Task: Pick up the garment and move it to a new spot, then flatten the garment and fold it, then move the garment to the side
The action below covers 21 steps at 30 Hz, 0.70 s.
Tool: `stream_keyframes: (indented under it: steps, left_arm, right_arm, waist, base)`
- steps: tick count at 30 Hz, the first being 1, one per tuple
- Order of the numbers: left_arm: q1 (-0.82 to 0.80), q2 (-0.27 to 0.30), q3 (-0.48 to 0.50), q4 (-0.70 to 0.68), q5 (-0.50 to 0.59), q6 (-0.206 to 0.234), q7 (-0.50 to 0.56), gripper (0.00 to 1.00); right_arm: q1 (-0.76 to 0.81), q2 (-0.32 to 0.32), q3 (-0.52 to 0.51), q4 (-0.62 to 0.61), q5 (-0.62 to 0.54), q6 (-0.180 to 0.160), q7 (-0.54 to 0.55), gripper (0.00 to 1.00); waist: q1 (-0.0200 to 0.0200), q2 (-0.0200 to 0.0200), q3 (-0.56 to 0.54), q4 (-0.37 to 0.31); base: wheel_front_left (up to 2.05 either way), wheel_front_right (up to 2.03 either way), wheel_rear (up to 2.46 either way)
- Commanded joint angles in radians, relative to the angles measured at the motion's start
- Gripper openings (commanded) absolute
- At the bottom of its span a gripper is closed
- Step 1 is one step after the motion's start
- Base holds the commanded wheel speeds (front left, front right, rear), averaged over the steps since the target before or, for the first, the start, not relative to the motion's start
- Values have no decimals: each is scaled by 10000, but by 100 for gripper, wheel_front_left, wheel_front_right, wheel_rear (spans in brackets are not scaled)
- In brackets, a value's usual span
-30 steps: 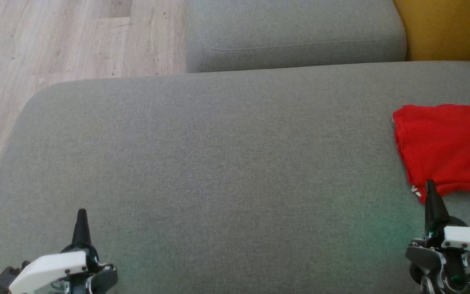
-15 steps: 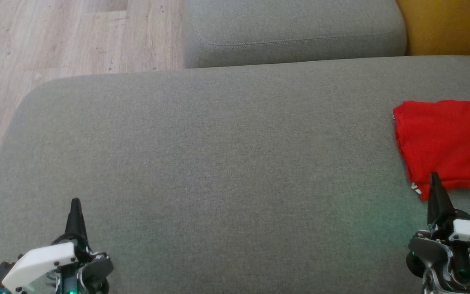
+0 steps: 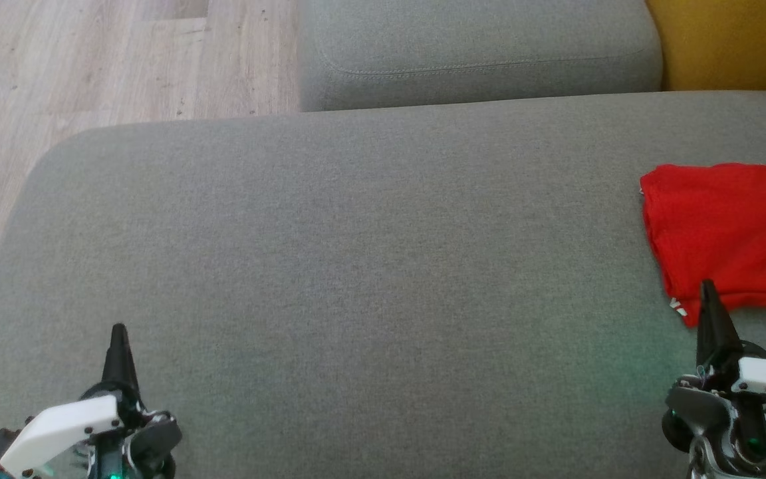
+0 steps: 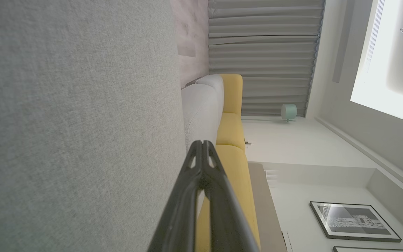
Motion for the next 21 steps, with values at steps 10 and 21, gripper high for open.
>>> stream_keyframes:
  steps: [10, 21]
  left_arm:
    - [-485, 71, 347, -289, 54, -69, 86, 0]
    - [-487, 51, 375, -288, 78, -69, 109, 0]
  right_arm:
    - [-467, -75, 204, -373, 69, 69, 68, 0]
    - [-467, -73, 202, -372, 67, 69, 70, 0]
  waist:
    - [0, 0, 0, 0]
    - [0, 0, 0, 0]
  base:
    - [0, 0, 0]
    - [0, 0, 0]
